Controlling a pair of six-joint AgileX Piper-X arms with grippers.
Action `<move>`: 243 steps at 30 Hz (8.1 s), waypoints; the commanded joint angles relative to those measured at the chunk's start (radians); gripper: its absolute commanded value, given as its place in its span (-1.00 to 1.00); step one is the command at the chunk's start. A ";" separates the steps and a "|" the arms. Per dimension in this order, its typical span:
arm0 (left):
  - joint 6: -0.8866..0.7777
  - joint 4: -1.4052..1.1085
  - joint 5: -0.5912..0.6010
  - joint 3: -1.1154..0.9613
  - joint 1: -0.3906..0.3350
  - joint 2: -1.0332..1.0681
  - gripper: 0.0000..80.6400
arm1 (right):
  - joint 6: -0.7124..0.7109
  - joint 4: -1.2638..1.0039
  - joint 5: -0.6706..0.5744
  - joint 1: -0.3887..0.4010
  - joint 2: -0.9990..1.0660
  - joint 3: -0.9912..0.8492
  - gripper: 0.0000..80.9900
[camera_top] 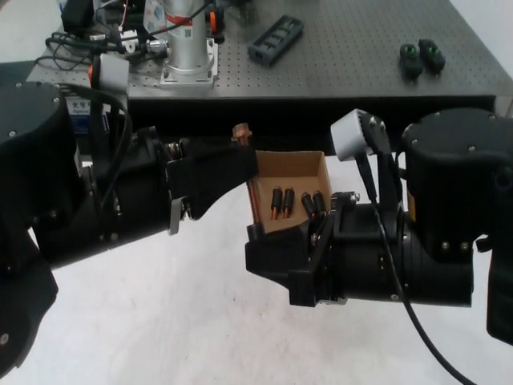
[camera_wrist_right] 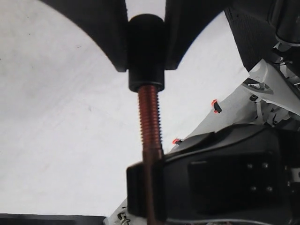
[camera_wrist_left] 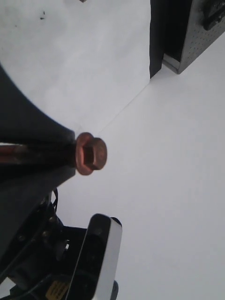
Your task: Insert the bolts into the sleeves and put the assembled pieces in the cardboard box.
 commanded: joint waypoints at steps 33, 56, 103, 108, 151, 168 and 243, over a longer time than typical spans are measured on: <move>0.162 0.114 -0.095 -0.006 0.003 -0.001 -0.03 | -0.171 -0.168 0.125 -0.194 0.075 -0.039 -0.86; 0.361 0.432 -0.186 0.153 0.018 -0.300 -0.98 | -0.232 0.413 0.354 -0.322 0.998 -0.856 -0.60; 0.405 0.833 -0.657 0.553 0.018 -0.946 -0.98 | -0.136 0.104 0.288 -0.343 -0.580 0.660 -0.87; 0.382 0.835 -0.657 0.576 0.018 -0.946 -0.98 | -0.157 0.104 0.310 -0.343 -0.580 0.660 -0.87; 0.326 0.926 -0.649 0.576 0.018 -0.948 -0.98 | -0.125 0.110 0.312 -0.343 -0.916 0.660 -0.87; 0.326 0.925 -0.649 0.576 0.018 -0.948 -0.98 | -0.125 0.110 0.312 -0.343 -0.998 0.660 -0.87; 0.326 0.925 -0.649 0.576 0.018 -0.948 -0.98 | -0.125 0.501 0.312 -0.343 -0.998 0.660 -0.87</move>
